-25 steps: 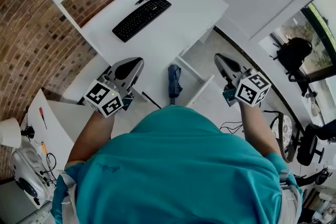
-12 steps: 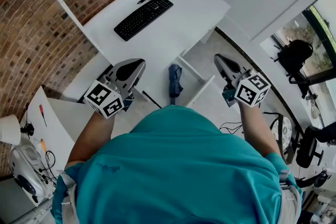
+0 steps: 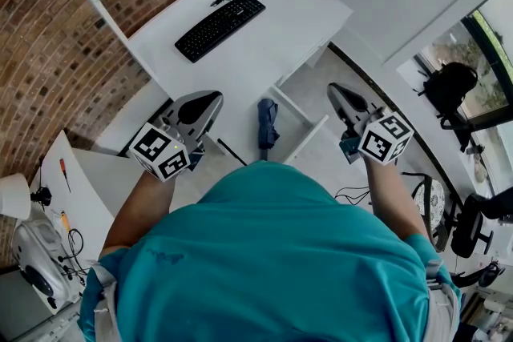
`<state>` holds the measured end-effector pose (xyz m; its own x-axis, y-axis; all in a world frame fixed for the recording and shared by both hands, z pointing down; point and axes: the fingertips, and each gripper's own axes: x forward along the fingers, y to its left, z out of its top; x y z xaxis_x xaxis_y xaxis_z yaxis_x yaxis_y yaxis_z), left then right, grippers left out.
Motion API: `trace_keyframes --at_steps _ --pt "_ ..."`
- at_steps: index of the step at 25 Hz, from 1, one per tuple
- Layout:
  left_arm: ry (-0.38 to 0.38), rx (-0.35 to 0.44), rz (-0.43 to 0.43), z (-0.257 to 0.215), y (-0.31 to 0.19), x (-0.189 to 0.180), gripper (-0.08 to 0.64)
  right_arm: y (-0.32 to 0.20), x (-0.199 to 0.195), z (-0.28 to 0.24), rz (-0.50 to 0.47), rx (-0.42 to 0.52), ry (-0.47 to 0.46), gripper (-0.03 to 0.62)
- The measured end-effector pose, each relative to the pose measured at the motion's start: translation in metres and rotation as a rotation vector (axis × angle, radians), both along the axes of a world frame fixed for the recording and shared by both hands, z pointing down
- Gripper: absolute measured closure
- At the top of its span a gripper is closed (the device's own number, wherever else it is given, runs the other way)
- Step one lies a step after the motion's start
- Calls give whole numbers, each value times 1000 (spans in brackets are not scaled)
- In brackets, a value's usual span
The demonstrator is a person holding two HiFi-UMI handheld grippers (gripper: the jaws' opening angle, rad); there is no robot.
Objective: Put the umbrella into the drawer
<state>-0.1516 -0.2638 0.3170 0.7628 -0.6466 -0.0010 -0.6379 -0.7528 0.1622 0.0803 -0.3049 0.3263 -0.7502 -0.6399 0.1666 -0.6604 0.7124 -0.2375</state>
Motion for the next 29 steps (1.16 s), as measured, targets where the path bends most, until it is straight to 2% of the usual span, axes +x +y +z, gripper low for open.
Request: trace_keyframes --at_steps 29 --pt "-5 -1 -5 3 8 0 545 11 -5 6 -34 18 58 572"
